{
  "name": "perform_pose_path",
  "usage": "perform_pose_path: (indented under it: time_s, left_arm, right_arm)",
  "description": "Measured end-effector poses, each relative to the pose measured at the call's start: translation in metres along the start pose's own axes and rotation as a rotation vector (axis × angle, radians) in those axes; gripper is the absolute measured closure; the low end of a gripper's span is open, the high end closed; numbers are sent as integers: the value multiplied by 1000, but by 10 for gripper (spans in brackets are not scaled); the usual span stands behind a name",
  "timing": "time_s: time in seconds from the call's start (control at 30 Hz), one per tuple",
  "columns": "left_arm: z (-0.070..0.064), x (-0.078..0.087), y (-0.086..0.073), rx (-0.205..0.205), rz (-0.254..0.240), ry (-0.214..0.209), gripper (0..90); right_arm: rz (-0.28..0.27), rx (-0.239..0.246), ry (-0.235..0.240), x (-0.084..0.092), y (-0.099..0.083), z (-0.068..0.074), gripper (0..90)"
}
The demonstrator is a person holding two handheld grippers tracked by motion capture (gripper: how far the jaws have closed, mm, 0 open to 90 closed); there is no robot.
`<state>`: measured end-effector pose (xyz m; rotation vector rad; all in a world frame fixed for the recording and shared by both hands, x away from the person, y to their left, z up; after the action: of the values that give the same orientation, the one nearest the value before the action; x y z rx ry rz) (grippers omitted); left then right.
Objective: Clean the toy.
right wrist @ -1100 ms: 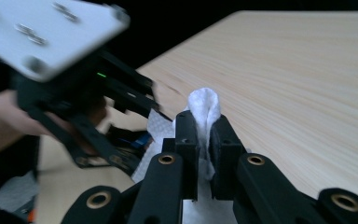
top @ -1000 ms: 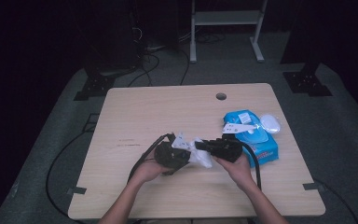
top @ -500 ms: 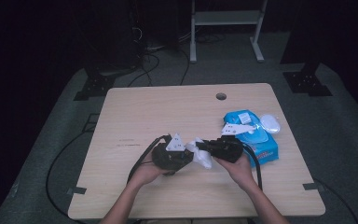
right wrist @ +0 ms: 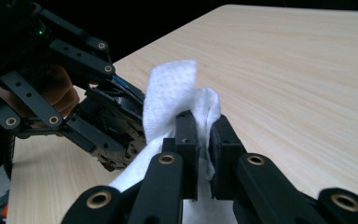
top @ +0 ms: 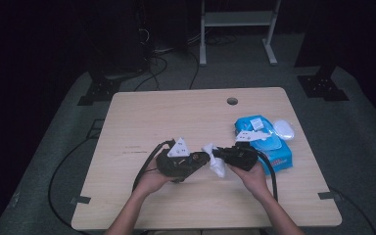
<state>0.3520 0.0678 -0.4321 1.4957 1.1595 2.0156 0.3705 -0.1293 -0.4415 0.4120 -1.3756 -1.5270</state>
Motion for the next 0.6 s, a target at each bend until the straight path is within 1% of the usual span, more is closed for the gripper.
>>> perform_pose_path:
  time_s: [0.1, 0.13, 0.23, 0.3, 0.33, 0.4, 0.47, 0.53, 0.6]
  left_arm:
    - [0, -1, 0, 2, -3, -5, 589]
    - [0, -1, 1, 5, -8, -5, 589]
    - [-1, 0, 3, 2, -16, -3, 589]
    - [-1, 0, 4, -7, -12, -1, 590]
    - [-2, 0, 4, -11, -16, 2, 590]
    - [-2, 1, 5, -5, -28, 0, 591]
    - [-2, 1, 5, 0, -32, 4, 591]
    - [-1, 2, 4, -4, -30, 5, 591]
    - [0, 3, 4, 5, -43, 5, 591]
  right_arm:
    - [-2, -4, 6, 0, 2, 2, 832]
    - [-16, -7, 12, 1, 3, 3, 832]
    - [-37, -2, 19, 4, 9, 8, 833]
    - [-63, -12, 45, 7, 14, 11, 832]
    - [-68, -6, 48, 8, 16, 13, 833]
    - [-74, 2, 46, 9, 18, 14, 833]
    - [-72, 1, 44, 9, 17, 13, 833]
    - [-65, -3, 34, 9, 14, 10, 833]
    - [-45, -14, 23, 7, 8, 5, 833]
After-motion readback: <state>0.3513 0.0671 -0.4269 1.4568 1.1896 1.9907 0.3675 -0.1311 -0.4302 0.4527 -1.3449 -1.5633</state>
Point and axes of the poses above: each handheld gripper's, and its own axes: x roughly backward along the jaws, y roughly out of its top, z roughly to its left, the point moved 4 cm from there along -x, roughly forward along the jaws, and after that the axes turned 2 degrees about -z, right-handed, at the moved point
